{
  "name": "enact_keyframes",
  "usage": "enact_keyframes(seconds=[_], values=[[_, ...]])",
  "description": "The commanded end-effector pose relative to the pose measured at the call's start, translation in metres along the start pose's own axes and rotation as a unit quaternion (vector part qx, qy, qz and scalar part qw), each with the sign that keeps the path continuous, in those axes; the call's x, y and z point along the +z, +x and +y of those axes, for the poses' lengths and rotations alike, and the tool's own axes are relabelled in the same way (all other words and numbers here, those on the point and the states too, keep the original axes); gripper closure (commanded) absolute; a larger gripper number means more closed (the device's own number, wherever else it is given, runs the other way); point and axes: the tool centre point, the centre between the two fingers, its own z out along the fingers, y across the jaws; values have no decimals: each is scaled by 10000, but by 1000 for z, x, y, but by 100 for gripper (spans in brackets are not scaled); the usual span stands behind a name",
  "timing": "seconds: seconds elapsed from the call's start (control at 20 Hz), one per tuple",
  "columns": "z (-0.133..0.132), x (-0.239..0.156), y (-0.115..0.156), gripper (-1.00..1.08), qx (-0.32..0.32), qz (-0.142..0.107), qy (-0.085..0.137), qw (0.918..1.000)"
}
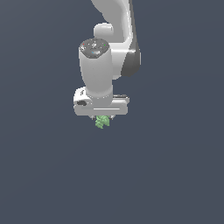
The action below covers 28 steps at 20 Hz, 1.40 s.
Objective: Pick up the object and move it to a goal position.
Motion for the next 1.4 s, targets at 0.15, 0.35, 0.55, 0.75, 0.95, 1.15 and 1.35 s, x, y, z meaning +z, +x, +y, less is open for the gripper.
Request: enact_keyframes(seconds=[0.15,0.35,0.55,0.75,0.95,1.15,1.35], values=[[28,-63,-13,108,-2,-1,5,10000],[48,-108,-22,108,-2,-1,5,10000],[68,-153,-30,108,-2,-1,5,10000],[88,-196,-38,108,-2,-1,5,10000],[105,-233,-43,108,-2,0,2,10000],[117,-260,-47,108,-2,-1,-1,10000],[126,-279,-49,108,-2,-1,-1,10000]])
